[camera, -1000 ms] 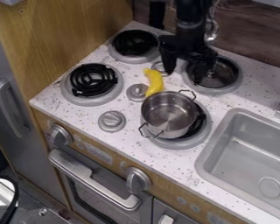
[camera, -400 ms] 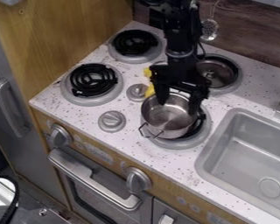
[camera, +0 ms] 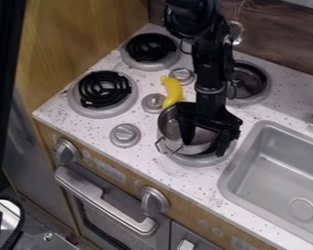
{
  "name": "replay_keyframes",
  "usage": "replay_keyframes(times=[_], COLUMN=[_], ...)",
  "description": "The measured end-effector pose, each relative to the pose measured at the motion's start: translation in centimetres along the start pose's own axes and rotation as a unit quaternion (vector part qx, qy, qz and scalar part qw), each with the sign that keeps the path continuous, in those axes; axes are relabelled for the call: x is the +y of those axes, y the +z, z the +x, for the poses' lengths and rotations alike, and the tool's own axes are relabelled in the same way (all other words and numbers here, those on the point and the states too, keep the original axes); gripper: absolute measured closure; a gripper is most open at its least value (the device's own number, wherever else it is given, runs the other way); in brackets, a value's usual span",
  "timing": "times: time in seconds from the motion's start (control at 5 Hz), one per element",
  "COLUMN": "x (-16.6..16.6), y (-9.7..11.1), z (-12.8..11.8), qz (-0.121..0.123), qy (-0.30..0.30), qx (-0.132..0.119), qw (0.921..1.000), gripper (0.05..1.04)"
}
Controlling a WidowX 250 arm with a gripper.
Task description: Move the the pot to the right of the stove
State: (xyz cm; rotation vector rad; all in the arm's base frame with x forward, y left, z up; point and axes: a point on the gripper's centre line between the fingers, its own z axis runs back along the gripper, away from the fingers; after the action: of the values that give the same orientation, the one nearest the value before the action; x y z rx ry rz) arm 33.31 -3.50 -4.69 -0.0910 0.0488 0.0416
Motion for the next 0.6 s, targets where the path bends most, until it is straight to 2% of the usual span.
replay_keyframes(times=[0.2,0.4,0.6], x=[0.02,0.38,0.32], y=[-1.31,-1.35,-1.26], z=[0.82,1.43,1.62], qz=[0.018,0.031,0.028], qy=[-0.011,-0.011,-0.007], qx=[0.000,-0.005,-0.012], qw=[0.9998,0.9994,0.9995], gripper=[0.105,0.360,0.625])
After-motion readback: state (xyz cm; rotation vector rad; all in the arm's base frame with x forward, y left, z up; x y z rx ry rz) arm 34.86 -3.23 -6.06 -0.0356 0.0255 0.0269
